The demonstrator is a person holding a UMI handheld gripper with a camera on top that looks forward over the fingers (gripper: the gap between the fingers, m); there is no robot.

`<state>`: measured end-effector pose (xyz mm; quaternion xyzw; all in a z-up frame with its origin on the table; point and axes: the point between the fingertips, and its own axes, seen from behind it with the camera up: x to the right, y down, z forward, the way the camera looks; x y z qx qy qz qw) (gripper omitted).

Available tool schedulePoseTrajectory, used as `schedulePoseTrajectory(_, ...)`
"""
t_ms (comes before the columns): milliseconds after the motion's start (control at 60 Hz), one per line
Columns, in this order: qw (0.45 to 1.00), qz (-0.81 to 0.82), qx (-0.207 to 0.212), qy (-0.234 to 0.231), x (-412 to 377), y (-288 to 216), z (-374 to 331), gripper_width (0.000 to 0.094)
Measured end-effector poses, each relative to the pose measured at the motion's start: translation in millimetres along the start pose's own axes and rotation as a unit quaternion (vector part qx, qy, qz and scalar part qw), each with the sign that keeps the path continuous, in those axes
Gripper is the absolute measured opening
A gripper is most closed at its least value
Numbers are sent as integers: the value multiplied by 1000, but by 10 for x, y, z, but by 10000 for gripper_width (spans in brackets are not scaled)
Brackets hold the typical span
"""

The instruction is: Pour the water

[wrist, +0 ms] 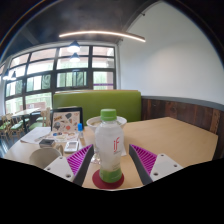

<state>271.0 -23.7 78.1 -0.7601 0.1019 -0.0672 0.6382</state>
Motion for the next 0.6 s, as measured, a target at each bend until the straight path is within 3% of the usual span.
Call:
schedulePoseTrajectory(350,999,-15,33,-11,-497,-380,-1715,820)
schedulePoseTrajectory(600,999,-10,38,-28,-782,-312,-2424,820)
